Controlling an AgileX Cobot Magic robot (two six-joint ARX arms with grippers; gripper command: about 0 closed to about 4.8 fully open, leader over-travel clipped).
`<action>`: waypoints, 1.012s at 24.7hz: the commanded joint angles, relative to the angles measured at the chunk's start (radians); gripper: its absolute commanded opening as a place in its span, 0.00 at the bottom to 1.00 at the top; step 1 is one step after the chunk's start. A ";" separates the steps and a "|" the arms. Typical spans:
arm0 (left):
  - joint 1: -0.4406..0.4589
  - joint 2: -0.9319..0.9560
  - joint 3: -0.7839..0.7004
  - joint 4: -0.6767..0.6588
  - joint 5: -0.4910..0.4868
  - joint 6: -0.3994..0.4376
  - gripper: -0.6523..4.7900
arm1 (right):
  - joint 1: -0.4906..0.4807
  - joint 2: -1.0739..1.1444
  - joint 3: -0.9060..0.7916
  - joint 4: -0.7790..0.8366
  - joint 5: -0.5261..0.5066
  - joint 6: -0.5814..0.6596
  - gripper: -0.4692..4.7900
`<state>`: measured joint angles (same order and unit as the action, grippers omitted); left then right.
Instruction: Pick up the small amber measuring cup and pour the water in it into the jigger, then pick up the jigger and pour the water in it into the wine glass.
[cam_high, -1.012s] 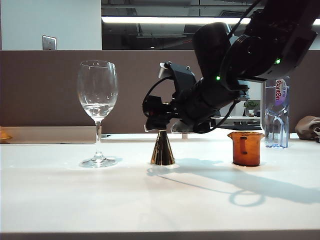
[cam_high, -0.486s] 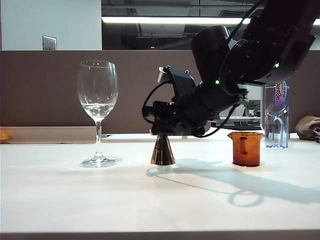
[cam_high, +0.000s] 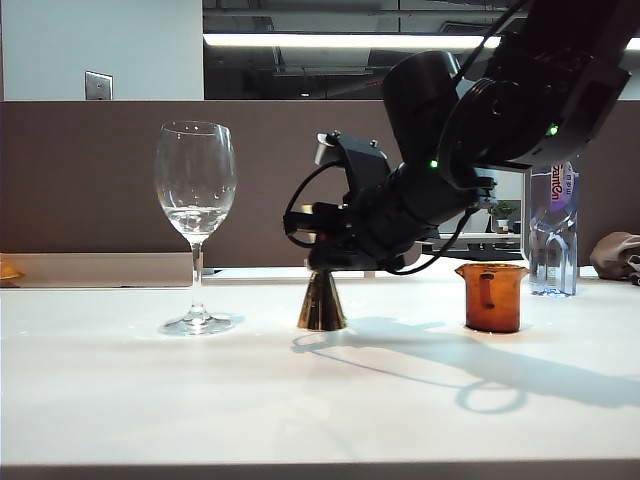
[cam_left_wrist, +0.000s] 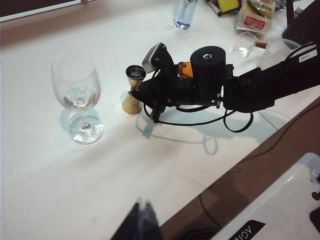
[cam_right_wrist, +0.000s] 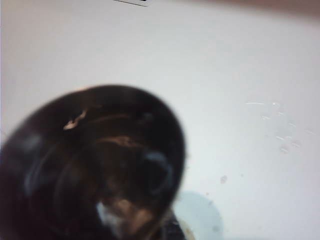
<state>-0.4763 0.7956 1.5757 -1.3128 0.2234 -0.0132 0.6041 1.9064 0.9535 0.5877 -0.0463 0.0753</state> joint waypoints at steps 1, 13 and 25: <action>0.001 0.000 0.002 0.013 0.001 0.005 0.12 | 0.003 -0.004 0.004 0.016 -0.001 0.004 0.31; 0.001 0.000 0.002 0.013 0.001 0.005 0.12 | 0.003 -0.004 0.005 0.030 -0.001 0.003 0.32; 0.001 0.000 0.002 0.013 0.001 0.005 0.12 | 0.003 0.003 0.030 0.059 -0.013 0.003 0.43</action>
<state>-0.4763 0.7956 1.5757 -1.3128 0.2234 -0.0132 0.6044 1.9080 0.9688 0.6353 -0.0536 0.0780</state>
